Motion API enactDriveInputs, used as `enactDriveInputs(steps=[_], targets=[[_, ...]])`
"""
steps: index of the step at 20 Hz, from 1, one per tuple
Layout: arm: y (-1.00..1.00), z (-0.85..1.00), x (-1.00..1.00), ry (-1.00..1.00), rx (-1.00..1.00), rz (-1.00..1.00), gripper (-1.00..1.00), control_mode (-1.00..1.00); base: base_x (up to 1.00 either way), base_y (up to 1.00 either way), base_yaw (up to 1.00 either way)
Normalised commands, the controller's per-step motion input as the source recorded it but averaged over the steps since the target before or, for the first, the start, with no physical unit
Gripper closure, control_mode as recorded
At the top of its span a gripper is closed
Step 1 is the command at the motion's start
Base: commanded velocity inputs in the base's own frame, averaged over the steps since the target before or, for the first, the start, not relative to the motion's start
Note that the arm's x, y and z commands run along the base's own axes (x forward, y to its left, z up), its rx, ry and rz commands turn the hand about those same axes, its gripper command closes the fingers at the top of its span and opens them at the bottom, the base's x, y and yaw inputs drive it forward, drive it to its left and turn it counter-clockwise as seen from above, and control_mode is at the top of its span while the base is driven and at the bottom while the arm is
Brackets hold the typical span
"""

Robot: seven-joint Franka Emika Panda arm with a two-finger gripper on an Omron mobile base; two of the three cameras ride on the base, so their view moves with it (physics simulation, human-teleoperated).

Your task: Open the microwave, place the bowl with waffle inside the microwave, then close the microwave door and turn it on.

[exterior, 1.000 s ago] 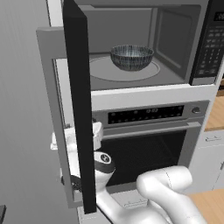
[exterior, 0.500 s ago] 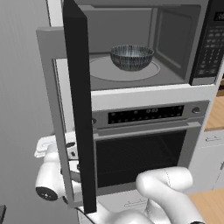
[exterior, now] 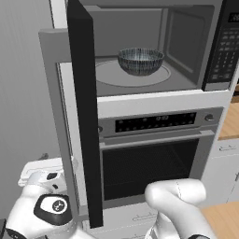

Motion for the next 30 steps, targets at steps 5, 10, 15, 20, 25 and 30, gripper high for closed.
enactDriveInputs(steps=[5, 10, 15, 20, 25, 30], targets=[[0.19, 0.00, -0.45, 0.00, -0.01, -0.25, -1.00, -1.00, 0.00, 0.00, 0.00], [0.05, 0.00, -0.53, 0.00, 0.00, -0.25, -1.00, -1.00, 0.00, 0.00, 0.00], [0.00, 0.11, -0.66, 0.00, 0.00, -0.29, -1.00, -1.00, 0.00, 0.00, 0.00], [0.00, 0.36, -0.44, -0.02, -0.03, -0.19, -1.00, -1.00, 0.00, 0.00, 0.00], [0.00, 0.39, -0.32, -0.05, -0.03, -0.07, -1.00, -1.00, 0.00, 0.00, 0.00], [0.00, 0.26, -0.37, 0.00, -0.01, -0.09, -1.00, -1.00, 0.00, 0.00, 0.00]])
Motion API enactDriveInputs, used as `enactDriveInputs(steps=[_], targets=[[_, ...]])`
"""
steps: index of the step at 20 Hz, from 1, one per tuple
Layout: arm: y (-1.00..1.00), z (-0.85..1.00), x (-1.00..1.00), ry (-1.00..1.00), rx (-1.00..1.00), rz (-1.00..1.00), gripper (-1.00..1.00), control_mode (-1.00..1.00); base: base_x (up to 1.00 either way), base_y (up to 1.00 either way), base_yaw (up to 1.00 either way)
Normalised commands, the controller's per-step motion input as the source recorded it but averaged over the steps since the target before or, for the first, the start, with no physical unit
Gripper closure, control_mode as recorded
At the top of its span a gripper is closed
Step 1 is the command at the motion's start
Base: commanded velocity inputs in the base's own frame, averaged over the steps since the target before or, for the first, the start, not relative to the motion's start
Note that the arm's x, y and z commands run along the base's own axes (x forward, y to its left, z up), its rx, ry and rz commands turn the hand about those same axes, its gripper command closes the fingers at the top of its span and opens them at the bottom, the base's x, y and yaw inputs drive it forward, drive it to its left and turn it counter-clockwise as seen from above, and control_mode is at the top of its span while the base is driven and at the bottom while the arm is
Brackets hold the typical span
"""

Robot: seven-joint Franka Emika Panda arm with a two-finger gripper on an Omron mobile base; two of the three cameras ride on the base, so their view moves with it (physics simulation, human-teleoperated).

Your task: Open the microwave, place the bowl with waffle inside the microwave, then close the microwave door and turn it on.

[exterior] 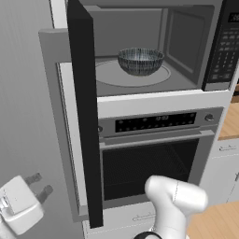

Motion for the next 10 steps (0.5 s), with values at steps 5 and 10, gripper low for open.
enactDriveInputs(steps=[5, 10], targets=[[-0.01, 0.19, -0.36, -0.03, -0.03, -0.09, -1.00, -1.00, 0.00, 0.00, 0.00], [0.00, 0.01, -0.37, -0.13, -0.13, -0.08, -1.00, -1.00, 0.00, 0.00, 0.00]])
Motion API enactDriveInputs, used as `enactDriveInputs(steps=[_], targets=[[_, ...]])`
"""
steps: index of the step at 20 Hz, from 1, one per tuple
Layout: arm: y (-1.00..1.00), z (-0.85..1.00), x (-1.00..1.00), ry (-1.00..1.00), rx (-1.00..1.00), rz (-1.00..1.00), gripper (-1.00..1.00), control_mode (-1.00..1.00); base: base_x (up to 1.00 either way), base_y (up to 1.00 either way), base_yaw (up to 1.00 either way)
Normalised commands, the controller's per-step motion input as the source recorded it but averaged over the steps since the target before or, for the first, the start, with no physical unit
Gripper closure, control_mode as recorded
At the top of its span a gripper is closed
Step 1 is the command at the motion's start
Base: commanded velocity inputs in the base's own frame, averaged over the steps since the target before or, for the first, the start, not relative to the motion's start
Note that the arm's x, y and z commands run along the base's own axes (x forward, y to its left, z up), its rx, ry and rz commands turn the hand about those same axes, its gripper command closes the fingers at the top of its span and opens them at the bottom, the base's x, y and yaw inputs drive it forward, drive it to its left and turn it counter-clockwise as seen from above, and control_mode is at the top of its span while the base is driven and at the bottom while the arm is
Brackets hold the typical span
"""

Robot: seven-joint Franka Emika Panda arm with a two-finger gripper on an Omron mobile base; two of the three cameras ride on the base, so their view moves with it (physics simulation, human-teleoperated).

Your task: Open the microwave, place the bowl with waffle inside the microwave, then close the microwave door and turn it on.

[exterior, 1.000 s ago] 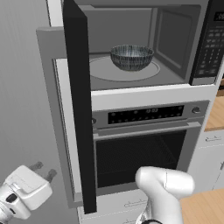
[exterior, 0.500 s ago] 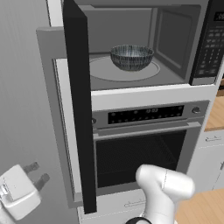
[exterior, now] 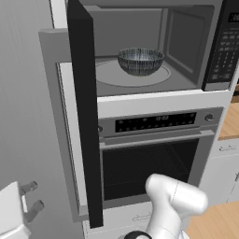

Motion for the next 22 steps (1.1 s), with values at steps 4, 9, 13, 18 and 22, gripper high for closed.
enactDriveInputs(steps=[4, 9, 13, 18, 22], targets=[[-0.02, 0.05, -0.17, -0.02, -0.07, -0.11, -1.00, -1.00, 0.00, 0.00, 0.00], [-0.36, 0.09, -0.21, 0.00, -0.02, -0.12, -1.00, -1.00, 0.00, 0.00, 0.00], [-0.49, 0.16, -0.11, 0.00, 0.00, -0.09, -1.00, -1.00, 0.00, 0.00, 0.00], [-0.52, 0.17, -0.03, 0.00, 0.00, -0.06, -1.00, -1.00, 0.00, 0.00, 0.00], [-0.49, 0.12, 0.00, 0.00, 0.00, -0.02, -1.00, -1.00, 0.00, 0.00, 0.00]])
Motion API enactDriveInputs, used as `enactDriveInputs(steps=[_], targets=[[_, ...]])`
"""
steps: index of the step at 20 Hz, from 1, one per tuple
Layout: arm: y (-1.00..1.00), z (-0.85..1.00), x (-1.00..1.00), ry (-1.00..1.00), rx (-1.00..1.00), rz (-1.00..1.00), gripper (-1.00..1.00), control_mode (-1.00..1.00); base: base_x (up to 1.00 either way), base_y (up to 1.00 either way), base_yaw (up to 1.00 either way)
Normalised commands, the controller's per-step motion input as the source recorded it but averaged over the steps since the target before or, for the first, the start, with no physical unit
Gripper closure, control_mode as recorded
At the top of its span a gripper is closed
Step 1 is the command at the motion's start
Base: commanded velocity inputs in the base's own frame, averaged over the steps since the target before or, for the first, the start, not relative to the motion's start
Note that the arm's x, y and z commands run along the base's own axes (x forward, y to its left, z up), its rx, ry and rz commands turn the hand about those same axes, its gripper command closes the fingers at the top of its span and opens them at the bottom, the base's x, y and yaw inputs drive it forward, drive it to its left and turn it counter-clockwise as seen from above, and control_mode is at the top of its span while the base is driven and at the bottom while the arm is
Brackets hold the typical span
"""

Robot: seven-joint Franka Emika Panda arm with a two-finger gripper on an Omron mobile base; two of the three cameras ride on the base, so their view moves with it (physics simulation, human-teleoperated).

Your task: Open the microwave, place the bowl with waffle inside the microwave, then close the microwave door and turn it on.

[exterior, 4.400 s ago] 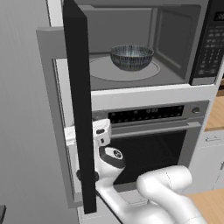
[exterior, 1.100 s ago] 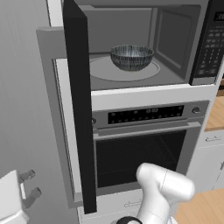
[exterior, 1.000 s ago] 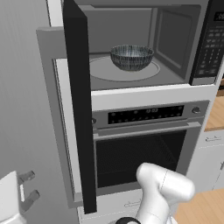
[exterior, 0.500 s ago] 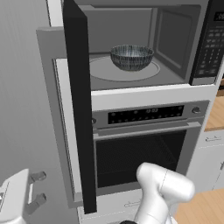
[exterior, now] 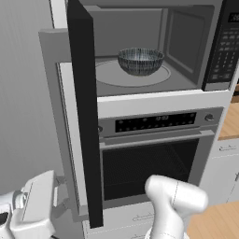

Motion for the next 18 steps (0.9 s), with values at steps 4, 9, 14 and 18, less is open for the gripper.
enactDriveInputs(steps=[4, 9, 14, 18], targets=[[-0.49, 0.16, 0.00, 0.00, 0.00, 0.00, -1.00, -1.00, 0.00, 0.00, 0.00], [-0.53, 0.13, 0.00, 0.00, 0.00, 0.00, -1.00, -1.00, 0.00, 0.00, 0.00], [-0.60, 0.08, 0.00, 0.00, 0.00, 0.06, -1.00, -1.00, 0.00, 0.00, 0.00], [-0.56, 0.08, 0.00, 0.00, 0.00, 0.13, -1.00, -1.00, 0.00, 0.00, 0.00]])
